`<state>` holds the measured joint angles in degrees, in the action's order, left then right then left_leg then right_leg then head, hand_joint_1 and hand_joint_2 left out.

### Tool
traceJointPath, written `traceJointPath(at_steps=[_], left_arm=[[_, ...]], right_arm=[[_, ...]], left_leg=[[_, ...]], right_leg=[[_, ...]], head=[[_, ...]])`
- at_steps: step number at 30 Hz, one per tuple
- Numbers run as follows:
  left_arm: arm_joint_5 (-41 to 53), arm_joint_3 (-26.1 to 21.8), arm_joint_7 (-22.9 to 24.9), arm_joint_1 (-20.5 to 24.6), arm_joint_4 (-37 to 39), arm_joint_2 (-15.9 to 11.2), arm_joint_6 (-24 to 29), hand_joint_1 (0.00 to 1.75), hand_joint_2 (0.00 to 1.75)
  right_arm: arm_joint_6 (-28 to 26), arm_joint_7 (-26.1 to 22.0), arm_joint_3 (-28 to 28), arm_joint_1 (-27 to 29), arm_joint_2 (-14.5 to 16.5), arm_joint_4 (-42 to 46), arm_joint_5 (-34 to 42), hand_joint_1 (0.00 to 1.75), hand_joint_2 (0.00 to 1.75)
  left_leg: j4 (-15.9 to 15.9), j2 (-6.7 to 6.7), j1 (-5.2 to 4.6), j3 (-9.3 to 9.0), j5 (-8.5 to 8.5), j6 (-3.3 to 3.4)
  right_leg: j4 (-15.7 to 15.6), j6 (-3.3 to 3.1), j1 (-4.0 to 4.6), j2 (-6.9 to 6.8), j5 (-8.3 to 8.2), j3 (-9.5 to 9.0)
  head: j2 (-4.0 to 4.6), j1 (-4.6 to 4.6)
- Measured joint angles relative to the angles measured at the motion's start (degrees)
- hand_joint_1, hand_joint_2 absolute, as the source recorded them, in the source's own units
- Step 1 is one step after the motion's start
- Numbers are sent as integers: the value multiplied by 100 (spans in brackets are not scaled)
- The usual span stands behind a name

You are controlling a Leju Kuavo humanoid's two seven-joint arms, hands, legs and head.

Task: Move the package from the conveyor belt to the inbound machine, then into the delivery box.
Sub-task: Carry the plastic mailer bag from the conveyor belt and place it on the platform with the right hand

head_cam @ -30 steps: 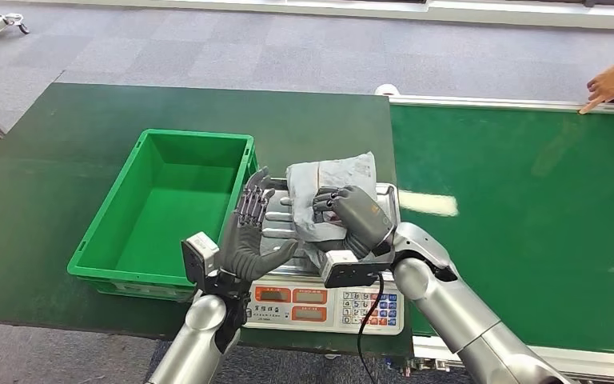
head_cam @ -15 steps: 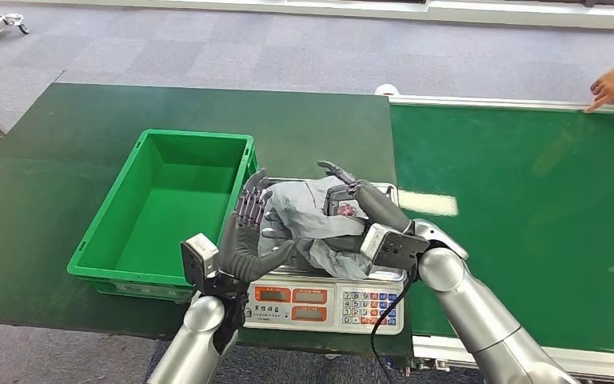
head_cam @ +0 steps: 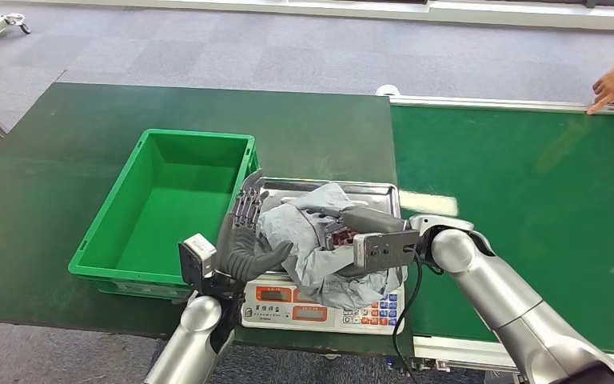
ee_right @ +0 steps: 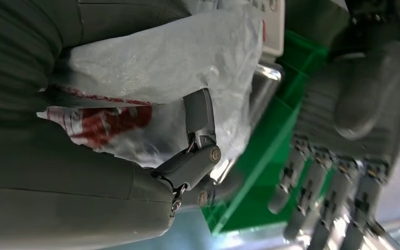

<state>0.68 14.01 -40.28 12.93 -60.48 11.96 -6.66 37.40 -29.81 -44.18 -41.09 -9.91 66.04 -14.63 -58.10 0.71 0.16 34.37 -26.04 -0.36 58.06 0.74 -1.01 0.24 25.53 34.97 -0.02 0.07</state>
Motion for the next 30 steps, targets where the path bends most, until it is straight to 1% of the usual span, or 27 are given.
traceJointPath(at_steps=[4, 10, 13, 16, 18, 21, 24, 28, 30], left_arm=[[4, -5, 0, -5, -2, -23, 15, 0, 175], [8, -21, 1, -23, -10, -34, 22, 0, 175], [21, -65, 1, -60, -49, -36, 49, 0, 175], [32, -92, 1, -96, -92, -38, 58, 0, 175], [39, -96, 1, -110, -114, -38, 60, 0, 175], [49, -98, 2, -129, -138, -39, 46, 0, 175], [60, -98, 2, -131, -138, -38, -9, 0, 175], [73, -98, 2, -131, -133, -38, -54, 0, 175], [76, -98, 2, -131, -130, -38, -55, 0, 175]], right_arm=[[221, -80, -225, -165, -81, -224, -16, 0, 175], [482, -139, -391, -318, -155, -376, 66, 0, 175], [453, -285, -436, -395, -173, -415, 228, 0, 175], [288, -483, -436, -404, -171, -421, 414, 0, 175], [68, -586, -421, -377, -155, -411, 507, 0, 175], [-537, -783, -251, -205, -88, -262, 676, 0, 175], [-1033, -937, 93, 108, -30, 106, 764, 0, 175], [-1187, -998, 492, 438, -6, 537, 794, 0, 0], [-1198, -998, 608, 533, -4, 662, 794, 0, 0]], left_leg=[[0, -1, 0, -1, 0, 0], [0, -1, 0, -1, 0, 0], [0, -1, 0, -1, 0, 0], [0, -1, 0, -1, 0, 0], [0, 0, 0, 0, 0, 0], [0, 0, 0, -1, 0, 0], [0, 3, 0, 0, 0, 0], [0, 1, 0, 2, -1, 0], [0, 0, 0, 2, -1, 0]], right_leg=[[0, 1, 0, 1, -1, 0], [0, 0, 0, 1, -1, 0], [0, 0, 0, 1, -1, 0], [0, 0, 0, 1, -1, 0], [0, 0, 0, 0, -1, 0], [0, 0, 1, 0, 0, 1], [0, 0, 1, -1, 1, 2], [0, 0, 0, 0, 1, 3], [0, 0, 0, 1, 1, 3]], head=[[0, 1], [0, 1], [0, 0], [0, 1], [0, 1], [0, 1], [0, 1], [0, 1], [0, 1]])
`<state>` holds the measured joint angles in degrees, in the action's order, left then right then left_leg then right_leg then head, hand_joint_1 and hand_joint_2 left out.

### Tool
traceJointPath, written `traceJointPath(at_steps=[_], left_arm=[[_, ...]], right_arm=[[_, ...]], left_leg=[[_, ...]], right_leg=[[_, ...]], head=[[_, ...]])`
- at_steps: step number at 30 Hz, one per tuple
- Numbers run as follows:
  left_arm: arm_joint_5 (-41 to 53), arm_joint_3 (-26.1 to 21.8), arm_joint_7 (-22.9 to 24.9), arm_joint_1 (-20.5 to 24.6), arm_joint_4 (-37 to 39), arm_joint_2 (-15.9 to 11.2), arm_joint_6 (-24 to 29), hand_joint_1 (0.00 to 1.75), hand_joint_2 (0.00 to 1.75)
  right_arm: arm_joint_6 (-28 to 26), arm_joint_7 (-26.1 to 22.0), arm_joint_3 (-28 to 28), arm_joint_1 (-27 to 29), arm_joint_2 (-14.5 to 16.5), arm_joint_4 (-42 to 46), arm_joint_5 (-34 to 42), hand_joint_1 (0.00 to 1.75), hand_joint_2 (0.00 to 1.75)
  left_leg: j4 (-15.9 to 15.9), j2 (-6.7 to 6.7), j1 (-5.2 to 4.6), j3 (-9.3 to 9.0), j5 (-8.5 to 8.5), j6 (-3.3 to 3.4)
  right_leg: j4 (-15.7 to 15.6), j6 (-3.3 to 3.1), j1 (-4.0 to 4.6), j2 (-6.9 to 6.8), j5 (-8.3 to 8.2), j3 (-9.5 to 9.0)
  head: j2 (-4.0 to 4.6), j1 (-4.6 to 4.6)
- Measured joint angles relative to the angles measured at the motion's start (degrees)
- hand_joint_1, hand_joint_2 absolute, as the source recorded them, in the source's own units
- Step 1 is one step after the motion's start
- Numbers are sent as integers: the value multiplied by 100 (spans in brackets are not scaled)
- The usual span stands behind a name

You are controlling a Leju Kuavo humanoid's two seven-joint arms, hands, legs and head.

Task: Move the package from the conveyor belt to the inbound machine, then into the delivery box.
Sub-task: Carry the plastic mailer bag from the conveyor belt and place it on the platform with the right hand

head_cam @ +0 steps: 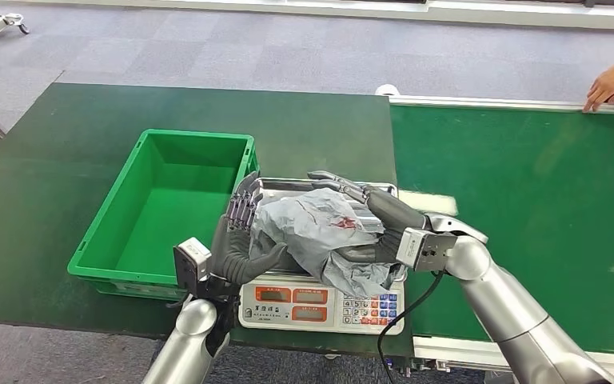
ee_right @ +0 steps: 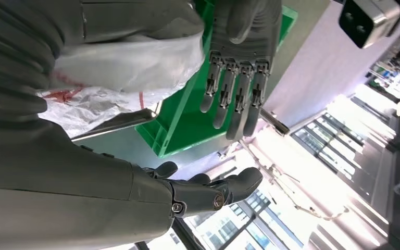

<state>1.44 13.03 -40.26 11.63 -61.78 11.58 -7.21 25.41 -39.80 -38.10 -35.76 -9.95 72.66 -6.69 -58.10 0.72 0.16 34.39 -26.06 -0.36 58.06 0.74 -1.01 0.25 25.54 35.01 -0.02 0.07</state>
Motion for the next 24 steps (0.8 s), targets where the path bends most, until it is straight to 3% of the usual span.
traceJointPath(at_steps=[22, 24], left_arm=[[-3, 0, 0, 1, 3, 0, -9, 0, 175], [-2, 0, 0, -5, -1, 0, -6, 0, 175]], right_arm=[[-25, 52, 455, 220, 90, 187, -408, 0, 0], [-396, 63, 555, 278, 129, 209, -462, 0, 87]], left_leg=[[0, 0, 0, -1, 1, 0], [0, 1, 0, -1, 1, 0]], right_leg=[[0, 0, 0, 0, -1, -1], [0, 0, 0, -1, -1, -1]], head=[[0, -1], [0, -1]])
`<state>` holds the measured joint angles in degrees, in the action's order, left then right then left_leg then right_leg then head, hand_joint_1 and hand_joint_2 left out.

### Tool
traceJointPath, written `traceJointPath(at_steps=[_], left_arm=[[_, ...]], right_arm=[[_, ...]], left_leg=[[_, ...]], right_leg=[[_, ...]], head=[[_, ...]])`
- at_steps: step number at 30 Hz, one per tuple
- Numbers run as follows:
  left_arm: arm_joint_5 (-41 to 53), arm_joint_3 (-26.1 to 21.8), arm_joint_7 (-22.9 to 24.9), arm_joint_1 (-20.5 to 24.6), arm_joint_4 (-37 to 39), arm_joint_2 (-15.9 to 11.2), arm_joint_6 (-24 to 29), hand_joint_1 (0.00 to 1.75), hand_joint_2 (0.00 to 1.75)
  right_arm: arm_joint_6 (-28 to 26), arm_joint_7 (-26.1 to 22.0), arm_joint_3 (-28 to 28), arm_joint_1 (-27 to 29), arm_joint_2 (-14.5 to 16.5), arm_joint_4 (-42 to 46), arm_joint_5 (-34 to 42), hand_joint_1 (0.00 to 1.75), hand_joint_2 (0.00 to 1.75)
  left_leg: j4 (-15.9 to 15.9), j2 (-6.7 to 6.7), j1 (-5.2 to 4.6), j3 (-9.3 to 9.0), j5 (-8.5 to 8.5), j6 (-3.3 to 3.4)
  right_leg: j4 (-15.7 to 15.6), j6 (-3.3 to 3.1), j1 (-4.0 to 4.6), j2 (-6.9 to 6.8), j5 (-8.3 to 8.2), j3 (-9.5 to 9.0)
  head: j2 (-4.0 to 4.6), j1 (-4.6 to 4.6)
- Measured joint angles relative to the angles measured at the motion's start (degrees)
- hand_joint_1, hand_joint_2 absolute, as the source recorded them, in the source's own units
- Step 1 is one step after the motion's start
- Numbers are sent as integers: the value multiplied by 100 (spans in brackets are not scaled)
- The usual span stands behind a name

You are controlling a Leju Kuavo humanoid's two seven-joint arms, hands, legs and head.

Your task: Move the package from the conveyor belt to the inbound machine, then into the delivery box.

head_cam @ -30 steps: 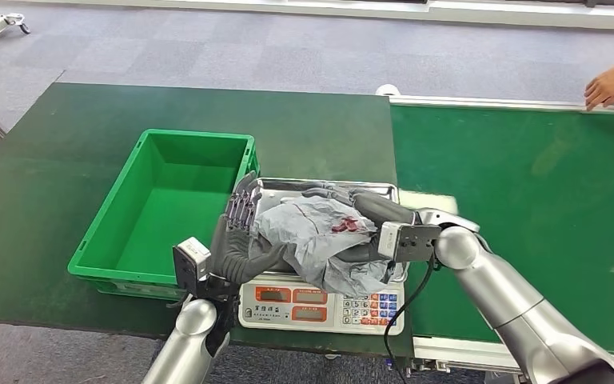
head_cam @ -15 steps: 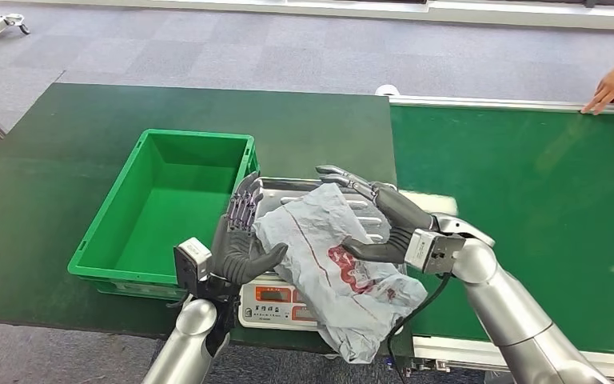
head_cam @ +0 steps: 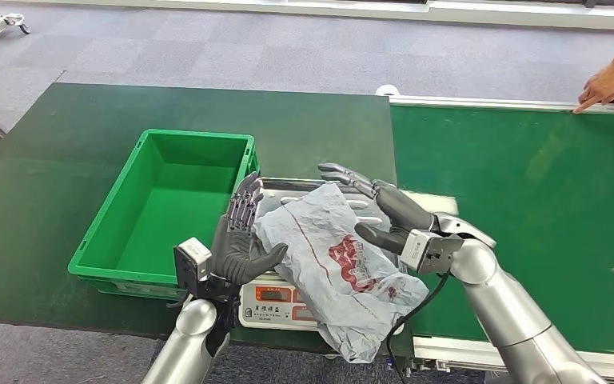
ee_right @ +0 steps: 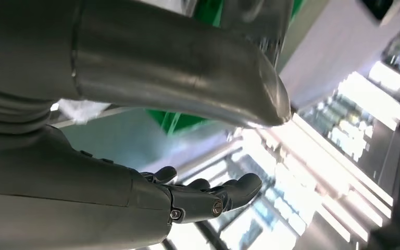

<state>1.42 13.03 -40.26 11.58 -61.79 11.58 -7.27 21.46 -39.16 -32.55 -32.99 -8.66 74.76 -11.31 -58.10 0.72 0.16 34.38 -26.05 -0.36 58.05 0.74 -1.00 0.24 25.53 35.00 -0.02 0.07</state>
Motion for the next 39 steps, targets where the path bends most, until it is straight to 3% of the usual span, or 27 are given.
traceJointPath(at_steps=[2, 6, 12, 14, 21, 27, 33, 39], left_arm=[[0, 0, -1, -19, -18, 0, 6, 0, 175], [-3, 0, -2, -70, -75, -3, 17, 0, 175], [-9, -1, -2, -115, -148, -35, 96, 0, 175], [-9, -3, -2, -123, -159, -42, 117, 0, 175], [-22, -68, -2, -157, -225, -53, 128, 0, 175], [-22, -107, -2, -161, -249, -56, 127, 0, 175], [-22, -145, -2, -145, -247, -65, 209, 0, 175], [-37, -151, -2, -185, -282, -120, 315, 0, 175]], right_arm=[[-722, 48, 216, 141, 73, 87, -90, 0, 175], [-2175, 144, 984, 607, 248, 424, -23, 0, 175], [-3816, 155, 2252, 1481, 355, 1077, -442, 0, 175], [-4135, 161, 2553, 1689, 387, 1239, -562, 0, 175], [-4388, 239, 3378, 2293, 446, 1576, -131, 0, 175], [-4442, 179, 3685, 2628, 488, 1571, -155, 0, 175], [-4917, -61, 3723, 2754, 689, 659, -260, 0, 175], [-4962, -66, 3718, 2604, 750, -590, 389, 0, 175]], left_leg=[[0, 1, 0, 0, 0, 0], [0, 7, 0, 2, -1, 0], [0, 15, -1, 5, -7, 3], [0, 12, -1, 3, -10, 0], [1, 11, 0, 2, -11, -2], [1, 6, 0, 1, -11, -3], [2, 5, 0, 0, -11, -3], [2, 6, 0, 1, -11, -3]], right_leg=[[0, 0, 0, -1, 0, 0], [0, 1, 0, -6, 2, 0], [-2, 5, -2, -12, 6, -2], [-2, 5, -2, -10, 6, 0], [-2, 4, -1, -11, 7, -2], [-2, 3, 0, -5, 9, -1], [-2, 2, 0, -3, 9, -1], [-2, 2, 0, -4, 9, -2]], head=[[0, 0], [0, 1], [0, 0], [0, 1], [0, 0], [0, 0], [0, 1], [0, 0]])
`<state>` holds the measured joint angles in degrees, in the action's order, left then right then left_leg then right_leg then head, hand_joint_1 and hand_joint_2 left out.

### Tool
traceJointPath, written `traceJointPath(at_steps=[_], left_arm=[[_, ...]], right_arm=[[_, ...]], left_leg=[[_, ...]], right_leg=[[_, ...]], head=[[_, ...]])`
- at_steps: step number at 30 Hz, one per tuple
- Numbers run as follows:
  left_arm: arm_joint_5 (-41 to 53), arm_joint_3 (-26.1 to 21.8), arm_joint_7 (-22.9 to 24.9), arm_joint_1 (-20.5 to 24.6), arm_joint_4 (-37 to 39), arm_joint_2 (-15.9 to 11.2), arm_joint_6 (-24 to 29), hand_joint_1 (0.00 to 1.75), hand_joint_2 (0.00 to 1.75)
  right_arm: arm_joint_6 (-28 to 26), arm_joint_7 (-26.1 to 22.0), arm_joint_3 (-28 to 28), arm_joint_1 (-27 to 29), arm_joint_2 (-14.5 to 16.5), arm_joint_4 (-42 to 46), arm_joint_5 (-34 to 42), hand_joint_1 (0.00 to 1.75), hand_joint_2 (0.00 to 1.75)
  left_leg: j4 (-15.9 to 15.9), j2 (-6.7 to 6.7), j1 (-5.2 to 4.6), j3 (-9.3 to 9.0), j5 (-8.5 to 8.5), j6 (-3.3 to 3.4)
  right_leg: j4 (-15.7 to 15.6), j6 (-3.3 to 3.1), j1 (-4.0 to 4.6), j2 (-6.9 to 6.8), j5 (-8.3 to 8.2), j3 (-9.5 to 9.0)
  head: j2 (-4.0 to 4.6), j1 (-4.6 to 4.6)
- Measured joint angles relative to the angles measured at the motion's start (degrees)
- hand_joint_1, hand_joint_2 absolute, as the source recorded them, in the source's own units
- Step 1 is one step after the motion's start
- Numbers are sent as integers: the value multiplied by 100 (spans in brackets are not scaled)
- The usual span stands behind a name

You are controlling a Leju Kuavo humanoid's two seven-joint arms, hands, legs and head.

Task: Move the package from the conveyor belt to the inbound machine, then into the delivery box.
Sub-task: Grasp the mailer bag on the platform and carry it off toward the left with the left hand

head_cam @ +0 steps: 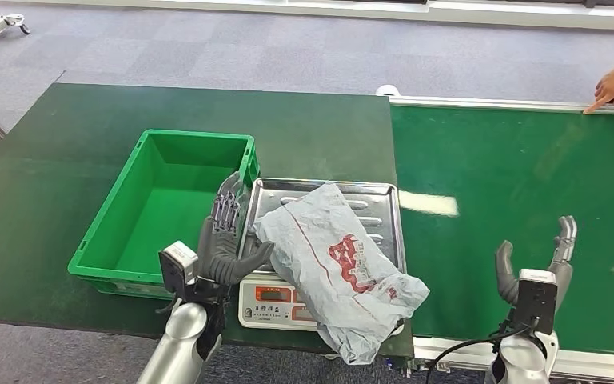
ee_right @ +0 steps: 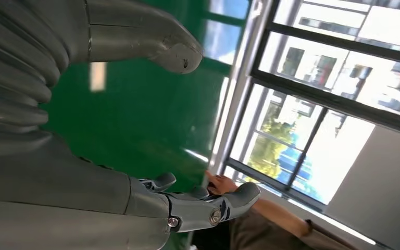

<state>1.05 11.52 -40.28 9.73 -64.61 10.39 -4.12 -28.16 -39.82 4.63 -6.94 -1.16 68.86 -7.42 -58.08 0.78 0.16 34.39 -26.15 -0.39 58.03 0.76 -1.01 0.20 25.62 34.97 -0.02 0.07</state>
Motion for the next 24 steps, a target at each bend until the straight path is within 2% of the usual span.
traceJointPath(at_steps=[5, 12, 17, 22, 24], left_arm=[[1, 0, 0, -33, -44, -40, 15, 0, 175], [-23, 0, 2, -41, -47, -42, -105, 0, 175], [-8, 9, 1, -23, -56, -50, -211, 0, 175], [74, 144, -1, 83, -401, -159, -23, 0, 175], [235, 261, -1, 175, -593, -250, 230, 0, 175]], right_arm=[[-355, -14, -4, -106, 9, -597, -31, 0, 175], [-858, -28, -17, -97, 10, -815, 49, 0, 175], [-819, -33, -15, -26, 7, -857, 237, 0, 175], [-742, -33, -17, 6, 9, -861, 166, 0, 175], [-682, -34, -17, 5, 9, -864, 182, 0, 175]], left_leg=[[0, 1, 0, 0, 0, 0], [0, -1, 0, -1, -1, 0], [0, -2, 0, -1, -1, 0], [0, -2, 0, -2, 0, -1], [0, -2, 1, -2, 1, -1]], right_leg=[[0, 0, 0, 0, 0, 0], [0, -1, 0, 1, 2, 3], [0, -1, 0, 2, 2, 3], [0, -2, 1, 1, 1, 2], [0, -2, 1, 1, 1, 2]], head=[[0, 0], [0, 0], [0, 0], [0, 1], [0, 1]])
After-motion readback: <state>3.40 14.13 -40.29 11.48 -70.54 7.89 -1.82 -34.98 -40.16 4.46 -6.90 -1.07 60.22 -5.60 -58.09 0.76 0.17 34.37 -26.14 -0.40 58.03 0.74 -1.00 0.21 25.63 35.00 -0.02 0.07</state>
